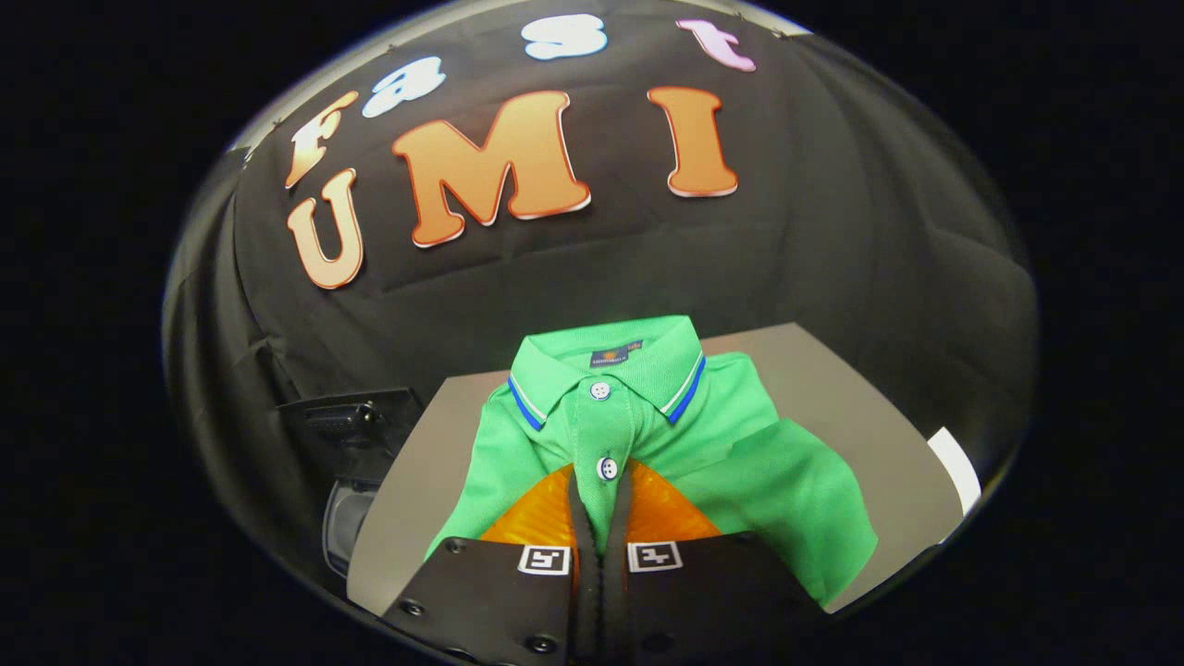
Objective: Put the clothes into the washing machine and then close the washing machine lid.
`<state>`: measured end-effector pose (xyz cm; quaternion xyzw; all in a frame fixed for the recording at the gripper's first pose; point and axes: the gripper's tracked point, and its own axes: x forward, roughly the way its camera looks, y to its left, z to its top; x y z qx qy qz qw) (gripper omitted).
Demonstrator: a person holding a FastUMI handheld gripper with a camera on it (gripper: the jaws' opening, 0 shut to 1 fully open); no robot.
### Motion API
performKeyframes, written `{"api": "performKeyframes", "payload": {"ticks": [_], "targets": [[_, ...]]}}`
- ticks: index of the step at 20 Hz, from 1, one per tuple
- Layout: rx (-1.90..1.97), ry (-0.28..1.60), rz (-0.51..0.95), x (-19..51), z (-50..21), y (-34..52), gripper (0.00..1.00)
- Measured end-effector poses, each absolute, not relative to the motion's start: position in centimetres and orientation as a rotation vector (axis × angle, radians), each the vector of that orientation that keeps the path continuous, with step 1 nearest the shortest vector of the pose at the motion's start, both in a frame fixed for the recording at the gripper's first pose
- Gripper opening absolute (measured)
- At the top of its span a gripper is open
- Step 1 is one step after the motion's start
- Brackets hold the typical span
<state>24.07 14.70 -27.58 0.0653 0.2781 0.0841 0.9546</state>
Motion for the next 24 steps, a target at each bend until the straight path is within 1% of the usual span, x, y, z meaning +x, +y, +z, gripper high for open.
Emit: {"api": "performKeyframes", "payload": {"ticks": [2, 4, 6, 10, 18, 24], "targets": [[0.081, 0.462, 0.200, 24.1, -26.5, 14.9, 0.09], [0.134, 0.391, 0.203, 23.6, -24.9, 14.8, 0.09], [0.222, 0.290, 0.201, 22.9, -21.9, 14.6, 0.09], [0.260, 0.137, 0.206, 19.9, -16.6, 13.5, 0.09], [0.218, 0.024, 0.156, 15.7, -10.2, 15.0, 0.09], [0.148, 0.006, 0.087, 12.4, -6.8, 20.5, 0.09]]}}
